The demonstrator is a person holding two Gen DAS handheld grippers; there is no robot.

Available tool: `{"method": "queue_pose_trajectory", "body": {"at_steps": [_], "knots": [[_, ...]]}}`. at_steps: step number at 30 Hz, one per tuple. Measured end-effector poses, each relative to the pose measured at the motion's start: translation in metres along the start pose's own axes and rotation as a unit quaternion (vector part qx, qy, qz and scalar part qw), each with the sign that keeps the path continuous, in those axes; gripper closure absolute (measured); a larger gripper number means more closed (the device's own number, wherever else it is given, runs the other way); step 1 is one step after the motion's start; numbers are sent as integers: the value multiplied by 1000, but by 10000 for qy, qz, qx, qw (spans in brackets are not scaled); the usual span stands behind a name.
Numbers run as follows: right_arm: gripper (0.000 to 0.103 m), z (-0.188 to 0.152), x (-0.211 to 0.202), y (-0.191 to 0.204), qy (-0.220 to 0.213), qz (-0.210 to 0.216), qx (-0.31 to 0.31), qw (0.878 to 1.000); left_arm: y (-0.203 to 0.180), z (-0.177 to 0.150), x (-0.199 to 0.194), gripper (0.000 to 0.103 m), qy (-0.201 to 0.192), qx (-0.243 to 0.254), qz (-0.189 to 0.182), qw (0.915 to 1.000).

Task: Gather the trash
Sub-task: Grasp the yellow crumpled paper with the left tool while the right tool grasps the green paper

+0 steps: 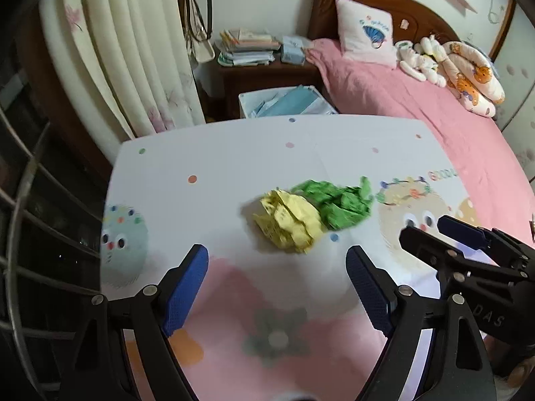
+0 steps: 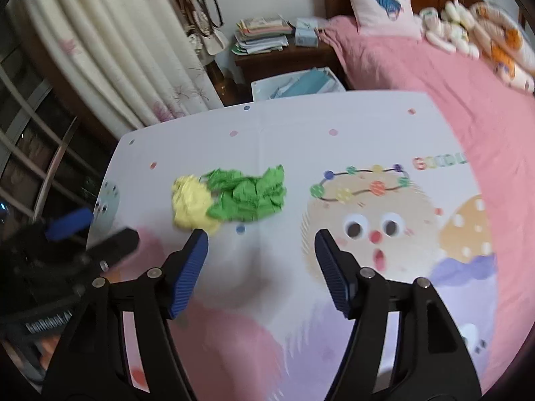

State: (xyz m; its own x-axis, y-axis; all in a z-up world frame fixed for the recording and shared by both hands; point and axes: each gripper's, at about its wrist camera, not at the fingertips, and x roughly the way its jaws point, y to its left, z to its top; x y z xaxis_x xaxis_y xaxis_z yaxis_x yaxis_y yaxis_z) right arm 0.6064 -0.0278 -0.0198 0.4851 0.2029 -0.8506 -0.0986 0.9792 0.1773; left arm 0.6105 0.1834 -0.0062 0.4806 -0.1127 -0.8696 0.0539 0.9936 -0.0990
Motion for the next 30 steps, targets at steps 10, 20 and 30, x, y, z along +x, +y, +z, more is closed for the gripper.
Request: {"method": "queue_pose_trajectory", "body": {"at_steps": [10, 20, 30], "knots": [[38, 37, 98, -12, 354, -17, 494, 9981, 19, 24, 69, 24, 250, -196, -155, 9994], [60, 28, 119, -10, 519, 290, 518, 9969, 23, 26, 90, 24, 417, -311, -326, 9981], [62, -13, 56, -47, 281, 4, 718, 9970, -13, 25, 118, 29, 621, -349, -506, 9962]]}}
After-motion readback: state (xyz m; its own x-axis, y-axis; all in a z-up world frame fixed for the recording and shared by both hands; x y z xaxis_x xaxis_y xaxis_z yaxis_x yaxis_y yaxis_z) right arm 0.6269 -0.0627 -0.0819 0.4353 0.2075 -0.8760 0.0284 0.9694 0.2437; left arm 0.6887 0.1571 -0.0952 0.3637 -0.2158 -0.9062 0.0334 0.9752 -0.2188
